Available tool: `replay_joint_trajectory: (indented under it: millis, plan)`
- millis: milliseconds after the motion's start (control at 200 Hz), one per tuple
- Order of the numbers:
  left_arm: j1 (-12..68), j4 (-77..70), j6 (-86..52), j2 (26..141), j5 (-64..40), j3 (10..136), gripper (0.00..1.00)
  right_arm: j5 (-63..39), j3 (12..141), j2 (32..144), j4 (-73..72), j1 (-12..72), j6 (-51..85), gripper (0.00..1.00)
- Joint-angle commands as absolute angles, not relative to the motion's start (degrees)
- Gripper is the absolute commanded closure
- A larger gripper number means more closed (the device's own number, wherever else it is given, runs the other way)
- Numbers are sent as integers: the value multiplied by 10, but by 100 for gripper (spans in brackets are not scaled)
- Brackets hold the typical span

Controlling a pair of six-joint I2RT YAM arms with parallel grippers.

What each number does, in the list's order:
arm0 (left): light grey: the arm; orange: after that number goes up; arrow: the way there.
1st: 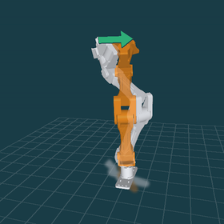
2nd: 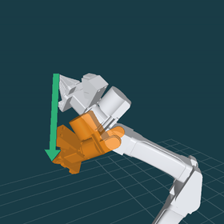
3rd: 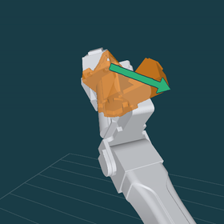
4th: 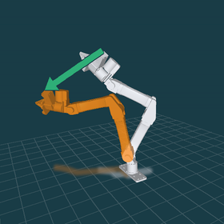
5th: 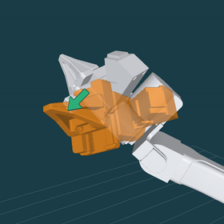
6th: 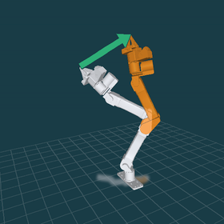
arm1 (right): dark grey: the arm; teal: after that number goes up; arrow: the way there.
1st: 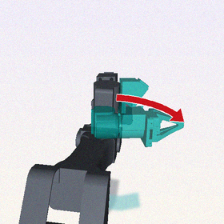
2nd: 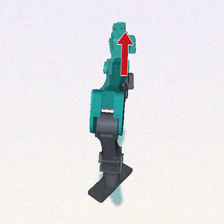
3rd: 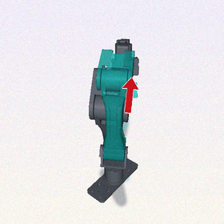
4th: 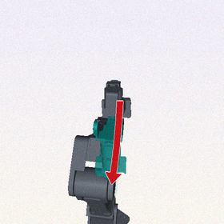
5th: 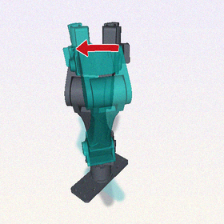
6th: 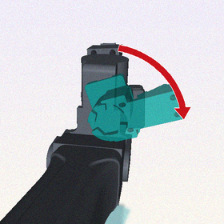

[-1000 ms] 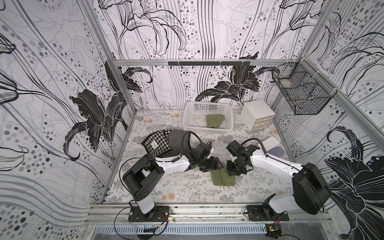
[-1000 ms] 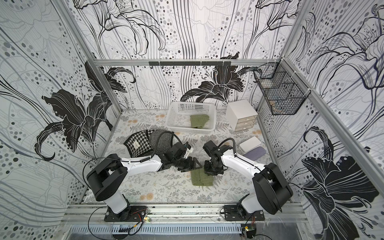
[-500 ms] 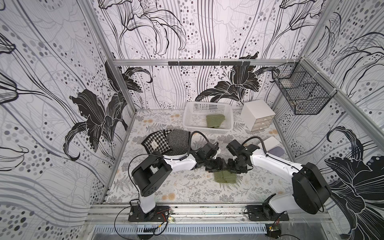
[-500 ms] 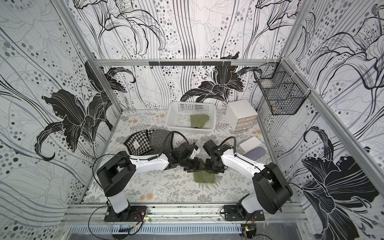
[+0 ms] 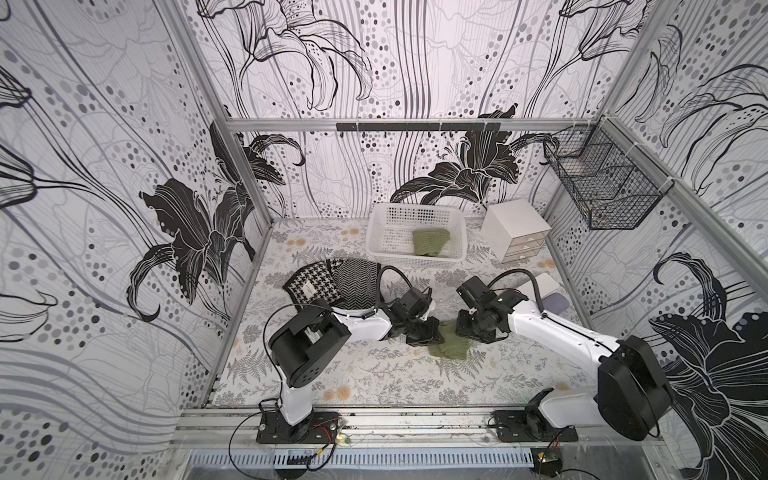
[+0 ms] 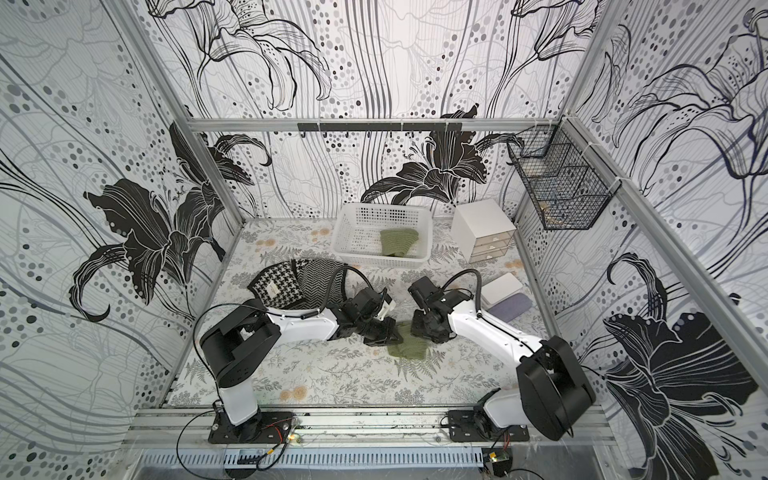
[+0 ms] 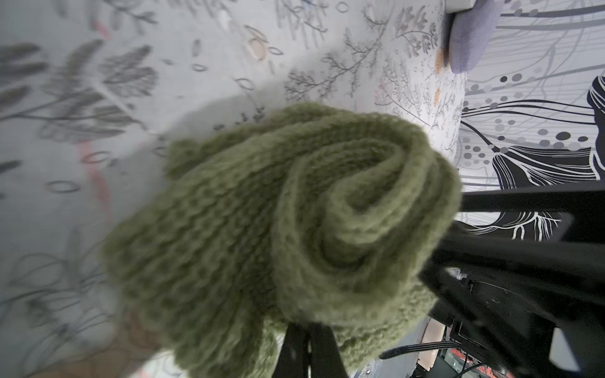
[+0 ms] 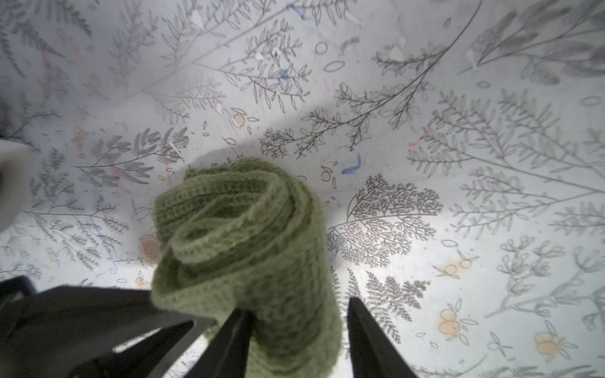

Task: Roll up the scarf and place it into the basket
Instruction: Roll the scarf at the center of the board, then pick up the scarf at the center of the board.

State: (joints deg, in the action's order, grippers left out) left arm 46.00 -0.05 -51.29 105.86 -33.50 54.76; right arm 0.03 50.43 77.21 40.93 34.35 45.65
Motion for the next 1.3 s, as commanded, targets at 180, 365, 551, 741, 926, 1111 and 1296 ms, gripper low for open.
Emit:
replay_joint_trajectory:
  millis: [180,365,551,741,926,1111,1296]
  plan:
    - [429,-19,-512,1050,-322,503,100,-59,453,744,357,318,411,36]
    - [419,-48,-519,1072,-339,499,100,-134,399,755,206,319,398,30]
    - [410,-53,-518,1086,-352,502,100,-172,402,779,159,319,378,29]
    - [408,-60,-519,1101,-365,511,100,-247,416,849,92,320,366,29]
    - [406,-56,-516,1106,-368,516,100,-325,420,929,35,333,384,29]
    - [403,-58,-517,1117,-371,523,100,-373,433,1026,-7,368,410,51]
    - [401,-54,-514,1121,-374,529,100,-395,419,1031,-37,377,431,100]
